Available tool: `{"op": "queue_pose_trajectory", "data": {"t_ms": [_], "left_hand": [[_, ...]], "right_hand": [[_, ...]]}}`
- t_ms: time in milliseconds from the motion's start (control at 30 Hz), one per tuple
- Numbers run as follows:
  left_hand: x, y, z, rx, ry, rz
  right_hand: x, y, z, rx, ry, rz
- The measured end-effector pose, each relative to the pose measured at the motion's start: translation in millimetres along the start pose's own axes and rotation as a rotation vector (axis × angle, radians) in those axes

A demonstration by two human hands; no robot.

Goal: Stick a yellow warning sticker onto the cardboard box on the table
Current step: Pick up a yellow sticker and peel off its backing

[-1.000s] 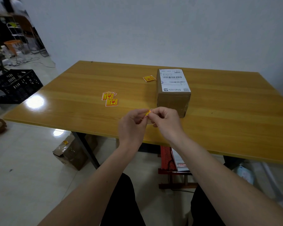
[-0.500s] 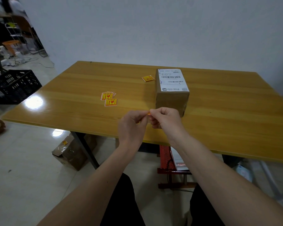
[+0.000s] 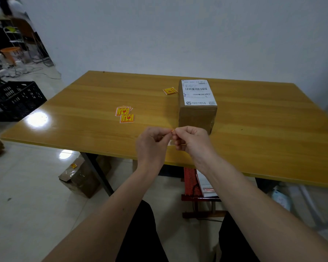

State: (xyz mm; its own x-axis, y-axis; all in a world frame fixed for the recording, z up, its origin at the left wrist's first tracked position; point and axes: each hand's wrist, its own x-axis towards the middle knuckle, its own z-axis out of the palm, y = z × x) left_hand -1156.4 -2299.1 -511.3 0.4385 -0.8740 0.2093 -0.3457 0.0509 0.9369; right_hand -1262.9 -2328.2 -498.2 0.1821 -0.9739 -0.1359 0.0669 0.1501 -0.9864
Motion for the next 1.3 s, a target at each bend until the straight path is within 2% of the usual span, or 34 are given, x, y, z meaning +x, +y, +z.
{"op": "queue_pose_trajectory", "data": {"t_ms": [700, 967, 1300], "left_hand": [[-1.8, 3.0, -1.4, -0.038, -0.015, -0.008], [-2.1, 3.3, -1.6, -0.028, -0.02, -0.019], [-4.8, 7.1, -2.4, 0.005, -0.024, 0.013]], "right_hand": [[3.7, 6.1, -0.2, 0.102, -0.02, 0.037], [4.0, 6.9, -1.1, 0.071, -0.025, 0.031], [-0.8, 4.3, 1.4, -0.013, 0.013, -0.079]]}}
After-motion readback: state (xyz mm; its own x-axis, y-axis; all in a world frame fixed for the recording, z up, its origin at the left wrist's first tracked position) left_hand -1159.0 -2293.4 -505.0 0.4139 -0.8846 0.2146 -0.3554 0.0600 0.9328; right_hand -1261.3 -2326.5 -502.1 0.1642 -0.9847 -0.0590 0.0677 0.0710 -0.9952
